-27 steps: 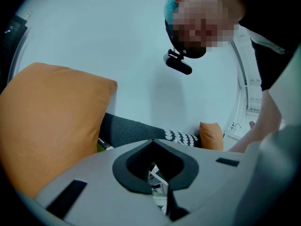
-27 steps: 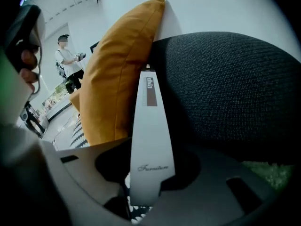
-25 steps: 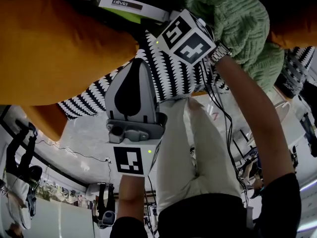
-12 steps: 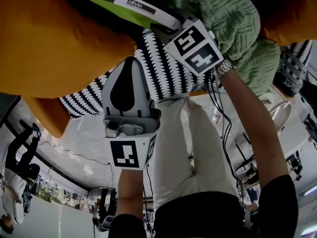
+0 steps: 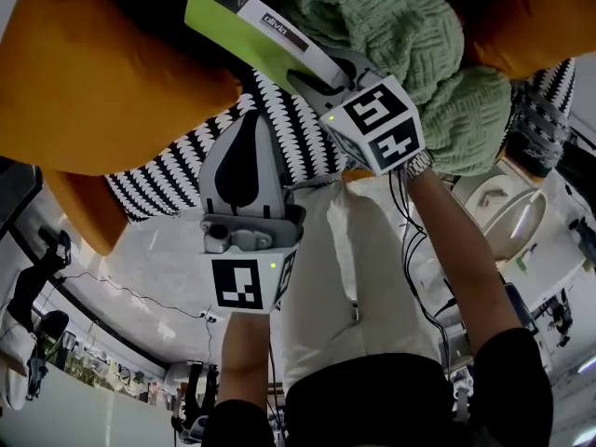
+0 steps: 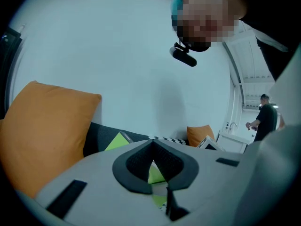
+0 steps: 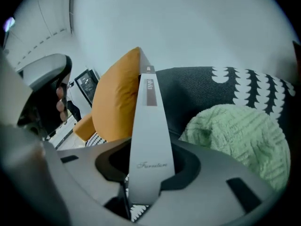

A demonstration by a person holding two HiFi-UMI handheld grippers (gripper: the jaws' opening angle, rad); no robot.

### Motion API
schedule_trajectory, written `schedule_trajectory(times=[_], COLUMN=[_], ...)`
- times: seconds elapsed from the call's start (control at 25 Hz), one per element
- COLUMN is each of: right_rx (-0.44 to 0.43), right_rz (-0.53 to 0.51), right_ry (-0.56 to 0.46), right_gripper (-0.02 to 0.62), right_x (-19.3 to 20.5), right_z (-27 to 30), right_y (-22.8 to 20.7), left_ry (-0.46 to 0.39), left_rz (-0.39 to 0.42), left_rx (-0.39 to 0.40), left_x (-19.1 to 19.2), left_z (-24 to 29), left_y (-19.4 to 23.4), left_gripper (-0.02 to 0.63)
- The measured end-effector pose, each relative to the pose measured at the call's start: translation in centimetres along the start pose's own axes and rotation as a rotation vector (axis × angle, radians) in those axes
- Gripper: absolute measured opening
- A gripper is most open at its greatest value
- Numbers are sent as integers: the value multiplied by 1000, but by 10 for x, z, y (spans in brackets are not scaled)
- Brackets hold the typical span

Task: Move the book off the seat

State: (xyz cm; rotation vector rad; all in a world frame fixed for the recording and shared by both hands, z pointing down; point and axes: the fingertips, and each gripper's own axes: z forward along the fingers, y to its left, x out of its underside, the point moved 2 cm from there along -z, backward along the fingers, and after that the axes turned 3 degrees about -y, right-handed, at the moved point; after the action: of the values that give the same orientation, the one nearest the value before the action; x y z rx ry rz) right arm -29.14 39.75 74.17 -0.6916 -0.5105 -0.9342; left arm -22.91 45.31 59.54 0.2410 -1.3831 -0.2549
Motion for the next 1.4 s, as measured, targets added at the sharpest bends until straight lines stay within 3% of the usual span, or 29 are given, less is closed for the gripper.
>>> schedule_trajectory(times=[0.16,0.24,0.64,1.08,1.4], right_rx=[-2,-4,-8,1,-5], right_rz=[23,37,59,110,124], right_ry=[-25,-35,-89,-137,-217], right_gripper=[149,149,149,147,147], right_x=[-29,-36,-22,-3,-26], right_z=[3,-13,-36,-138,-211], right_y=[29,31,52,101,130], left_ry=[-12,-19,-43,-79,-122], left_rz=[6,3,25,44,65], left_rx=[-25,-38,-71,-40,-23], left_x=[-26,-35,-29,-65,-117], left_z=[-16,-21,-52,-110,-149], left_y=[28,23,19,-56,-102], left_gripper=[9,9,9,9,9])
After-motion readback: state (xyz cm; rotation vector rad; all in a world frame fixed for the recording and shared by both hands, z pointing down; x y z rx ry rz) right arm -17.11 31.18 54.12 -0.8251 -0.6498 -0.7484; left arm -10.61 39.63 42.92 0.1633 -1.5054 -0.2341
